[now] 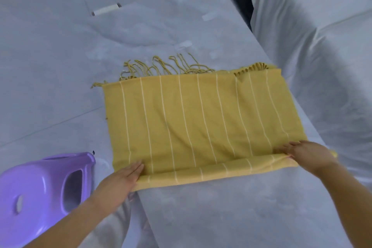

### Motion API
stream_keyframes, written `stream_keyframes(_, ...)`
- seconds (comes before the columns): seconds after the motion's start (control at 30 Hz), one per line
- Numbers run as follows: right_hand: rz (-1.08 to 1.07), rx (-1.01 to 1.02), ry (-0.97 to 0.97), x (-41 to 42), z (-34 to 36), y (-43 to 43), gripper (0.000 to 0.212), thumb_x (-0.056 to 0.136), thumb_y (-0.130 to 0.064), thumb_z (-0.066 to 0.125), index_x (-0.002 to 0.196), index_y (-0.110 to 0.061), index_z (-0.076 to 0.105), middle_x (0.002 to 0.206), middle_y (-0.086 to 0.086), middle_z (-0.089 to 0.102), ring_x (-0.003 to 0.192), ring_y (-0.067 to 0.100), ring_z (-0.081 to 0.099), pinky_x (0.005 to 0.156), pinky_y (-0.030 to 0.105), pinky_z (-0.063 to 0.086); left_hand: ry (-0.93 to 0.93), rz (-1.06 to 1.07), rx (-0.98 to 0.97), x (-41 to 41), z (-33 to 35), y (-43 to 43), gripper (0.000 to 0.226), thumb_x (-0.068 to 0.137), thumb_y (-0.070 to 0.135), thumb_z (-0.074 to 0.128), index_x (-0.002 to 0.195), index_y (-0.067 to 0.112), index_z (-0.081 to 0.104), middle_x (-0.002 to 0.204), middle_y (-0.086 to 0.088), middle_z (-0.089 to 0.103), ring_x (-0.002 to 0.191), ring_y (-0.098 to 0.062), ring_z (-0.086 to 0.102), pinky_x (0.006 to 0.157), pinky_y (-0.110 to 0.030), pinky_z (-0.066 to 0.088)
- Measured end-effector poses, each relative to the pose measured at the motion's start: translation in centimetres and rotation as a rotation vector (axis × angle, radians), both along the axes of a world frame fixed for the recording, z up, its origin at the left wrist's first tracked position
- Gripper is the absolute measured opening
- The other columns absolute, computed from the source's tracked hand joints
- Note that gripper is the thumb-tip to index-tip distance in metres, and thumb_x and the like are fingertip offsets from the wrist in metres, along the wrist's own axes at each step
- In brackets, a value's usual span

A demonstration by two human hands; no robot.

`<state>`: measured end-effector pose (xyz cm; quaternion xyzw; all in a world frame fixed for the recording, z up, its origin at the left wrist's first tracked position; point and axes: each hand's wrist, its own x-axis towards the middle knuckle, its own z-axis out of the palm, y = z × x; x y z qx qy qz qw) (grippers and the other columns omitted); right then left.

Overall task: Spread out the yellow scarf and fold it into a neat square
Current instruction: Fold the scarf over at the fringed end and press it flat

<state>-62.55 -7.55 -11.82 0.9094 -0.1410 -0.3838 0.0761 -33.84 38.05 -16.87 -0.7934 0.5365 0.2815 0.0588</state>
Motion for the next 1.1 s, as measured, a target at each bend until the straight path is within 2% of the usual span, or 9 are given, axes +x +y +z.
stream_keyframes(0.1,-0.066,-0.008,0.034,3.2,1.7,-2.0,0.044,0.097,-0.048,0.03,0.141,-0.045,0.029,0.14,-0.015,0.044,0.124,0.011,0.046,0.1,0.023,0.036,-0.069,0.079,-0.1,3.1,1.9,-2.4,0.061,0.06,0.009,0.082,0.119,0.011,0.064,0.122,-0.008,0.062,0.099,-0.02,0.067,0.071,-0.031,0.054)
stream_keyframes(0.17,-0.067,-0.047,0.055,5.4,2.2,-3.7,0.046,0.096,-0.051,0.03,0.141,-0.044,0.029,0.139,-0.014,0.045,0.125,0.013,0.045,0.099,0.025,0.039,-0.022,0.136,-0.145,5.4,2.6,-4.3,0.054,0.081,0.005,0.064,0.133,0.007,0.05,0.14,-0.01,0.045,0.119,-0.025,0.055,0.091,-0.037,0.048)
stream_keyframes(0.23,-0.048,-0.084,0.063,7.7,2.5,-4.9,0.047,0.097,-0.051,0.028,0.143,-0.042,0.027,0.142,-0.015,0.042,0.127,0.012,0.043,0.102,0.024,0.036,-0.005,0.179,-0.108,8.0,2.6,-6.0,0.053,0.095,0.014,0.047,0.145,0.011,0.029,0.152,-0.003,0.019,0.138,-0.021,0.031,0.108,-0.032,0.031)
stream_keyframes(0.33,-0.009,-0.145,0.037,11.5,3.0,-6.0,0.046,0.099,-0.047,0.026,0.144,-0.039,0.024,0.146,-0.016,0.037,0.129,0.006,0.04,0.104,0.019,0.028,-0.034,0.204,-0.069,11.7,2.0,-8.3,0.054,0.1,0.025,0.032,0.149,0.016,0.012,0.157,0.0,0.006,0.144,-0.014,0.013,0.114,-0.027,0.017)
stream_keyframes(0.43,-0.034,-0.19,-0.025,14.6,2.5,-7.2,0.044,0.099,-0.045,0.026,0.143,-0.039,0.028,0.142,-0.015,0.043,0.125,0.006,0.045,0.101,0.019,0.03,-0.102,0.191,-0.01,14.7,1.2,-10.4,0.054,0.101,0.025,0.027,0.149,0.014,0.004,0.158,-0.003,0.0,0.144,-0.013,0.005,0.116,-0.025,0.01)
stream_keyframes(0.73,-0.141,-0.278,-0.097,20.6,-1.6,-10.0,0.036,0.1,-0.038,0.026,0.133,-0.036,0.039,0.137,-0.019,0.045,0.135,0.006,0.033,0.111,0.027,0.02,-0.164,0.292,0.035,20.5,-0.8,-15.0,0.057,0.101,0.034,0.023,0.149,0.009,0.006,0.158,-0.007,0.003,0.145,-0.017,0.002,0.117,-0.03,0.008)
stream_keyframes(0.87,-0.156,-0.328,-0.087,22.4,-2.5,-11.0,0.042,0.101,-0.035,0.022,0.142,-0.036,0.029,0.146,-0.019,0.036,0.137,0.006,0.03,0.111,0.029,0.02,-0.135,0.326,0.029,23.0,-1.2,-16.5,0.055,0.101,0.033,0.027,0.149,0.011,0.013,0.157,-0.006,0.009,0.145,-0.017,0.007,0.117,-0.032,0.012)
stream_keyframes(0.97,-0.17,-0.352,-0.088,23.7,-2.7,-11.7,0.042,0.099,-0.024,0.025,0.139,-0.034,0.031,0.139,-0.018,0.044,0.135,0.007,0.034,0.109,0.03,0.024,-0.147,0.319,0.029,24.6,-1.7,-17.5,0.054,0.1,0.033,0.029,0.148,0.01,0.018,0.156,-0.007,0.014,0.144,-0.018,0.01,0.116,-0.032,0.016)
stream_keyframes(1.1,-0.281,-0.342,-0.203,25.3,-3.8,-11.2,0.049,0.098,-0.025,0.023,0.147,-0.02,0.018,0.143,-0.006,0.042,0.137,0.01,0.03,0.111,0.033,0.022,-0.169,0.317,0.125,25.8,-2.6,-18.8,0.056,0.101,0.032,0.028,0.147,0.005,0.014,0.156,-0.01,0.013,0.144,-0.02,0.009,0.116,-0.032,0.015)
